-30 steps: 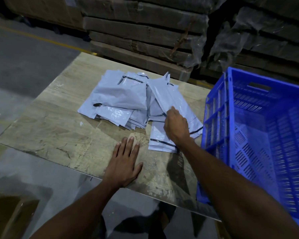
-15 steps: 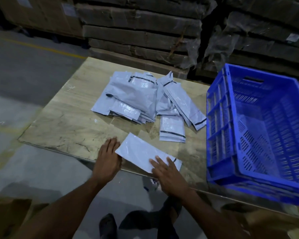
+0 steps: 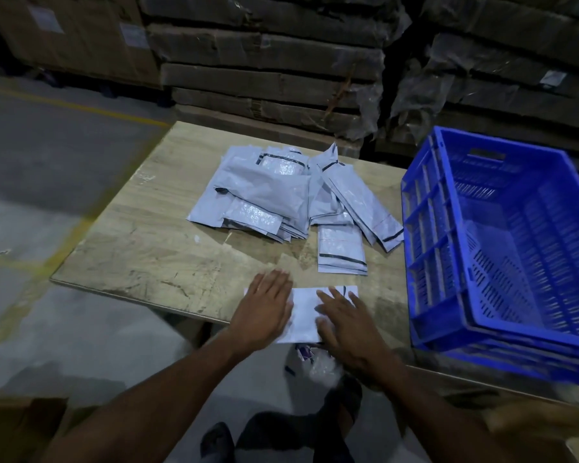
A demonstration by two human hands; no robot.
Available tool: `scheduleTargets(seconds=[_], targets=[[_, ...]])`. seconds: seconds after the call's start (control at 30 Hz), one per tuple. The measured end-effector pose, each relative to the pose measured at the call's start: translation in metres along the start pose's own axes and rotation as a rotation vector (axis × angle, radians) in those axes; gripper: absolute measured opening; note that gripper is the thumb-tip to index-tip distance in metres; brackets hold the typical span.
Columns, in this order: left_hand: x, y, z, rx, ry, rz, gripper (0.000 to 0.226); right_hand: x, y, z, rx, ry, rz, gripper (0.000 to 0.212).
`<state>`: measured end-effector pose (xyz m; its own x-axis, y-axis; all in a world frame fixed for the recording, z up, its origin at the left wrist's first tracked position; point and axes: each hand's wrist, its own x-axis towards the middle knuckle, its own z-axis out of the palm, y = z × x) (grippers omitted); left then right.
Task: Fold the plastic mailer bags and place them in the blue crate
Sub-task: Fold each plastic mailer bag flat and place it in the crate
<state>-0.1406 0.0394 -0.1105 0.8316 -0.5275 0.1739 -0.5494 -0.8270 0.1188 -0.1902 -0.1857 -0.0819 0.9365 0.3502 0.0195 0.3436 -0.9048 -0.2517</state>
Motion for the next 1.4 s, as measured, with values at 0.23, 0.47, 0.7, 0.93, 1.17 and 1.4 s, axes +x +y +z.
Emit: scheduleTargets(seconds=[0.23,0.47,0.7,0.93,1.17,1.4], targets=[[-0.011,0.017,0.034,0.012,-0.148,-0.084,0.063,0.023,-0.015,0.043,-0.025,-0.118,0.055,0.059],[-0.012,0.016,0.035,0.049,-0.128,-0.073,0.065,0.019,-0.013,0.048,-0.079,-0.005,0.044,0.056],[-0.013,0.014,0.034,0.062,-0.116,-0.05,0.062,0.017,-0.013,0.056,-0.129,-0.013,0.17,0.067],[-0.015,0.01,0.033,0.045,-0.158,-0.021,0.062,0.011,-0.007,0.056,-0.134,-0.005,0.28,0.077],[-0.013,0.002,0.029,0.045,-0.208,0.023,0.068,0.009,-0.007,0.056,-0.113,0.016,0.331,0.082],[-0.03,-0.023,0.02,0.042,-0.235,0.001,0.074,0.007,-0.003,0.054,-0.098,-0.003,0.338,0.089]])
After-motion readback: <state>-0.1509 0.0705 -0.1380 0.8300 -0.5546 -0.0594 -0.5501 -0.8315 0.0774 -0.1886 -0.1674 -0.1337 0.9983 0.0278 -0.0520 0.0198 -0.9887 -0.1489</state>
